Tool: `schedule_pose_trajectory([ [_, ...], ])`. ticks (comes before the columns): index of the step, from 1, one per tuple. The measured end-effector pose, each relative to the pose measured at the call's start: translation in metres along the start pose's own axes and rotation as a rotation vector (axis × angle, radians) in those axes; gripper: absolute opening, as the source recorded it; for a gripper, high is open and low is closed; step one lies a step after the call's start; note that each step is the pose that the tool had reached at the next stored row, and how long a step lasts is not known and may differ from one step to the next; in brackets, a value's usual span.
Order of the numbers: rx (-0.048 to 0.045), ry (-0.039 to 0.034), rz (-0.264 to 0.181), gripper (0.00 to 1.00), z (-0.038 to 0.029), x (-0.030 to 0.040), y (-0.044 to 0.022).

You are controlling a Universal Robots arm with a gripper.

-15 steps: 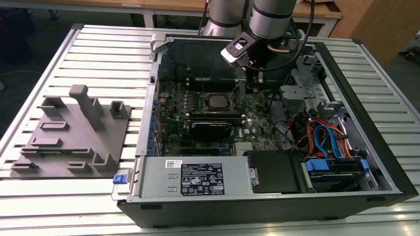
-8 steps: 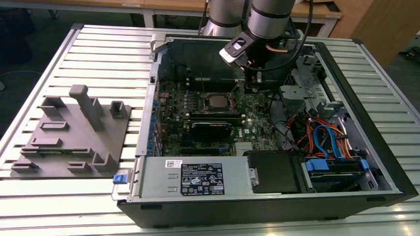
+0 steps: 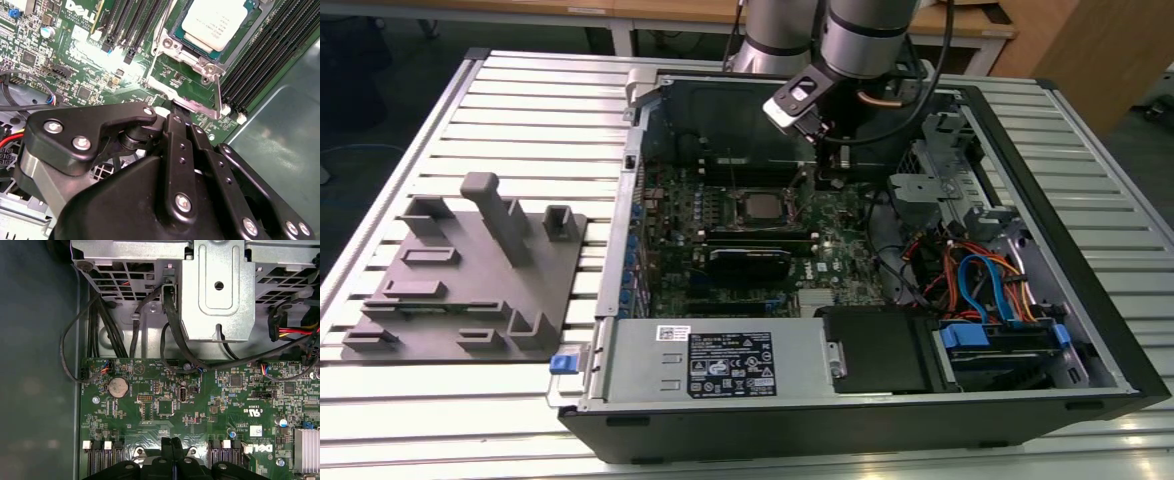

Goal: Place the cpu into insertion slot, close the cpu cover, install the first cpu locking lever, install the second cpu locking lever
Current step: 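Close the cpu cover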

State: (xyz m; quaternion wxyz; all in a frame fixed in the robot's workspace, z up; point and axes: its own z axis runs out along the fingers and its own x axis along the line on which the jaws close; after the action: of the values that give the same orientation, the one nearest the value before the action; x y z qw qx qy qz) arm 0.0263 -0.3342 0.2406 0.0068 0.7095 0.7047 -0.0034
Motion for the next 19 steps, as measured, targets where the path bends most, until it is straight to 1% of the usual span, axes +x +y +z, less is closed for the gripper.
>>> schedule_pose_trajectory([
  [1,0.0000,0.0000,0.000,0.10,0.0000,0.0000,0.0000],
  [3,0.0000,0.0000,0.000,0.10,0.0000,0.0000,-0.0054],
  [11,0.0000,-0.0001,0.000,0.10,0.0000,-0.0001,-0.0078],
  [19,0.0000,-0.0001,0.000,0.10,0.0000,-0.0001,-0.0123],
])
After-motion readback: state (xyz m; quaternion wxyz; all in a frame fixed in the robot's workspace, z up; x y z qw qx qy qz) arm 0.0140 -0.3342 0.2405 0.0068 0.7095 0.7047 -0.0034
